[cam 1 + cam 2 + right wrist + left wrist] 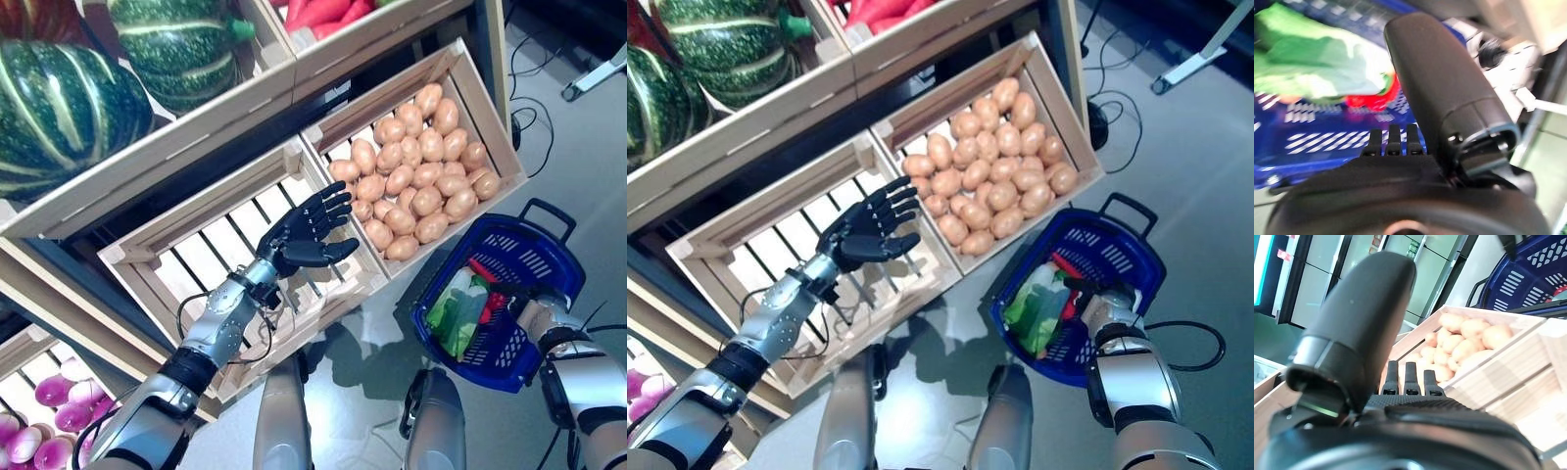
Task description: Put vegetables into the basket
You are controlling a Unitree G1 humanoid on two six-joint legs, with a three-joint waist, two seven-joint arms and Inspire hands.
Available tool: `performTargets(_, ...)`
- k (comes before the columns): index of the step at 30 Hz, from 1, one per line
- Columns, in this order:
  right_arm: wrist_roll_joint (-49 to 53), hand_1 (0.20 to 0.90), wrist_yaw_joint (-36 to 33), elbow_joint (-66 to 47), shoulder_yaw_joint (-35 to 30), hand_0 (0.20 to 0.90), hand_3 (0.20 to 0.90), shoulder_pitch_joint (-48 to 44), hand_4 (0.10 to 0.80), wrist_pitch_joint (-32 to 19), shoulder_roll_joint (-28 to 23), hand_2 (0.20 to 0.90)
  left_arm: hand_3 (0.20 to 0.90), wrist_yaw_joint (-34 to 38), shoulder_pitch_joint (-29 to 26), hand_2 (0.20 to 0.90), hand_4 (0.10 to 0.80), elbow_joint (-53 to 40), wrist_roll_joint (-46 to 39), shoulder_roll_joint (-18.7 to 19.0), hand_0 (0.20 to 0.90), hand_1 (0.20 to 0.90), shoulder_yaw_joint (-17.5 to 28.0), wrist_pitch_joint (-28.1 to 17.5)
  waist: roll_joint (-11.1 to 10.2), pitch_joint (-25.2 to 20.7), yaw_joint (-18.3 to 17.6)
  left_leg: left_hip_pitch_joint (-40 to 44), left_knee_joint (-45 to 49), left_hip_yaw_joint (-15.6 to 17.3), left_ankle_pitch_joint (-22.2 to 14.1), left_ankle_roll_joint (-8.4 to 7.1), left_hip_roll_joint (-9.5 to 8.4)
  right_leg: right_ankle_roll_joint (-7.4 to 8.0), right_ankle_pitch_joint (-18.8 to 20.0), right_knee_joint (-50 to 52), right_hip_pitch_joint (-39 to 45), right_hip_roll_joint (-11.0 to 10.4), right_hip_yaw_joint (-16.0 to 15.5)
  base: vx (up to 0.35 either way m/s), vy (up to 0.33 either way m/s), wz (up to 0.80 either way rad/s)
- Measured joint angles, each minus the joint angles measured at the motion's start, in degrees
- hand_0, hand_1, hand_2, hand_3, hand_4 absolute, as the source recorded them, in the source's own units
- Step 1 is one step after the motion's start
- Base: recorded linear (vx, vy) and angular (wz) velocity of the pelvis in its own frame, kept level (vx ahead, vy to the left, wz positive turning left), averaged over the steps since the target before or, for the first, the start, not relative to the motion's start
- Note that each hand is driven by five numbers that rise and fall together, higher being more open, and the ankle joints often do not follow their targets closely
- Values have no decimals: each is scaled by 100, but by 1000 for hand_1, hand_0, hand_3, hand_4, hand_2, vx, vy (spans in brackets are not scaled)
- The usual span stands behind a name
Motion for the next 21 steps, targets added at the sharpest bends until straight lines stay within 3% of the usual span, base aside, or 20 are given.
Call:
performTargets(5,-47,900,-127,-806,30,900,900,443,800,-474,567,900,900,19,179,900,800,385,232,-157,900,900,116,183,-86,-381,-8,648,-988,119,325,-11,10,14,414,-1093,644,200,-167,125,0,-5)
performTargets(10,-214,900,-604,-2880,323,900,900,2078,800,-704,1483,900,900,111,1340,900,800,329,539,-698,900,900,657,315,-152,-1012,-43,1899,-2654,466,848,-40,-15,87,1184,-3075,1828,555,-188,163,29,-19)
performTargets(13,-853,900,-731,-4130,741,900,900,3201,800,-774,1844,900,900,197,2152,900,800,106,709,-796,900,900,817,361,-258,-1380,-131,2667,-3757,587,1194,-78,-118,133,1722,-4351,2565,694,-184,94,32,-23)
performTargets(15,-1292,900,-730,-4657,903,900,900,3663,800,-883,1947,900,900,263,2528,900,800,-38,711,-898,900,900,953,363,-325,-1494,-161,2981,-4247,646,1372,-96,-167,130,1928,-4822,2800,734,-152,49,22,-23)
performTargets(21,-1991,900,-524,-5051,979,900,900,4044,800,-1024,1994,900,900,443,2953,900,800,-107,823,-1094,900,900,955,360,-437,-1878,-311,3462,-5126,764,1752,-116,-253,184,2157,-5388,3088,772,-161,11,0,-6)
